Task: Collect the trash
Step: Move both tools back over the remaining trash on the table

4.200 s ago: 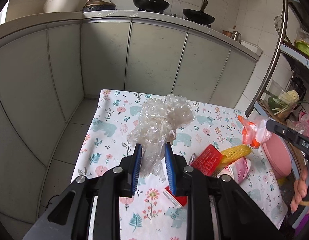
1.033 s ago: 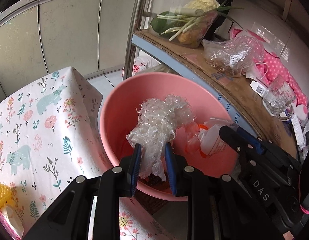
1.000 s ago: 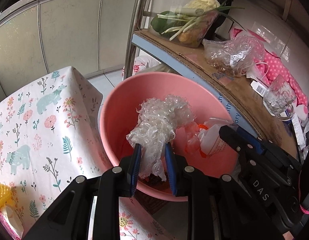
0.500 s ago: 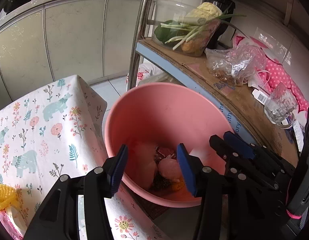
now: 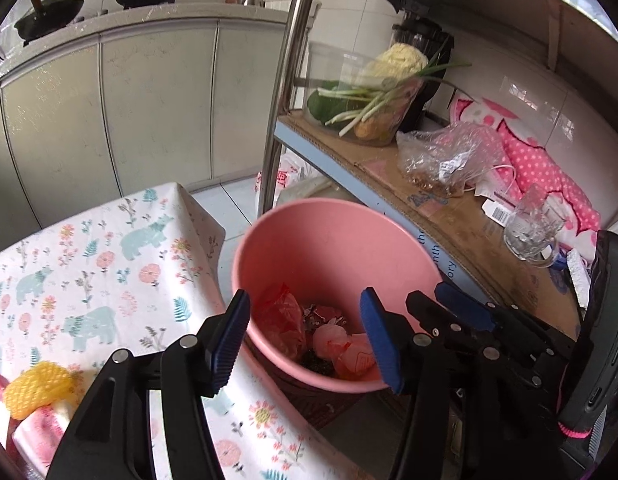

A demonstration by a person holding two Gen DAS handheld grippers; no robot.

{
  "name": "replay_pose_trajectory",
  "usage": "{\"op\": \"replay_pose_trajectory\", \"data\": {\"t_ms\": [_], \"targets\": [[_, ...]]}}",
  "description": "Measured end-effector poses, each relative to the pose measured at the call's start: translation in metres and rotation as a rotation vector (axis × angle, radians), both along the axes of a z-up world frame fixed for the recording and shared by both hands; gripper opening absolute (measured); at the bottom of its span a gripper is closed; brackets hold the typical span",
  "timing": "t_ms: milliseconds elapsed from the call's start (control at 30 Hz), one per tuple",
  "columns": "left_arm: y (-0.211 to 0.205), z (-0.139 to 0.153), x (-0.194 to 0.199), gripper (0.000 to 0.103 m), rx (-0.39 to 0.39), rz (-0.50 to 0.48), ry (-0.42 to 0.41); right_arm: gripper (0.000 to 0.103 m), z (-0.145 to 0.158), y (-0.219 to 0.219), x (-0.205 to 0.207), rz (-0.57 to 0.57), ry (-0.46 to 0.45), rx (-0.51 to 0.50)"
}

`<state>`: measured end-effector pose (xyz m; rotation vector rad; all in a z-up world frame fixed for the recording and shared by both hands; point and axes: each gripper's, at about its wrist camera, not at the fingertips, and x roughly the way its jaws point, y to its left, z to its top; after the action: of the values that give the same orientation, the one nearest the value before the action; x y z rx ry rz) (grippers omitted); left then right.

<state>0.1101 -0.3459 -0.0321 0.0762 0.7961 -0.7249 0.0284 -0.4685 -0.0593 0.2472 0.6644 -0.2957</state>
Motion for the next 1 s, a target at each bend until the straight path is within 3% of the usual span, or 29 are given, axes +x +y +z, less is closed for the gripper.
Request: {"op": "replay_pose_trajectory", "data": {"t_ms": [67,133,500,1000], "targets": [[0.008,0.006,-0.005,0.058,0.008,0.01,-0.012,0.041,0.008,0.009,-0.006,0.025,-0.019,0.017],[0.018,0.012,-0.01,0.059,0.007,0.019,-0.022,0.044,0.015,0.019,-0.01,0.051,-0.034,0.022],[0.081,0.033,-0.043,0.06,0.042,0.098,-0.088,0.044,0.033,0.08,-0.025,0.182,-0.045,0.022],[0.194,0.03,-0.079,0.066,0.068,0.18,-0.115,0.044,0.024,0.166,-0.029,0.389,0.004,0.068]]}}
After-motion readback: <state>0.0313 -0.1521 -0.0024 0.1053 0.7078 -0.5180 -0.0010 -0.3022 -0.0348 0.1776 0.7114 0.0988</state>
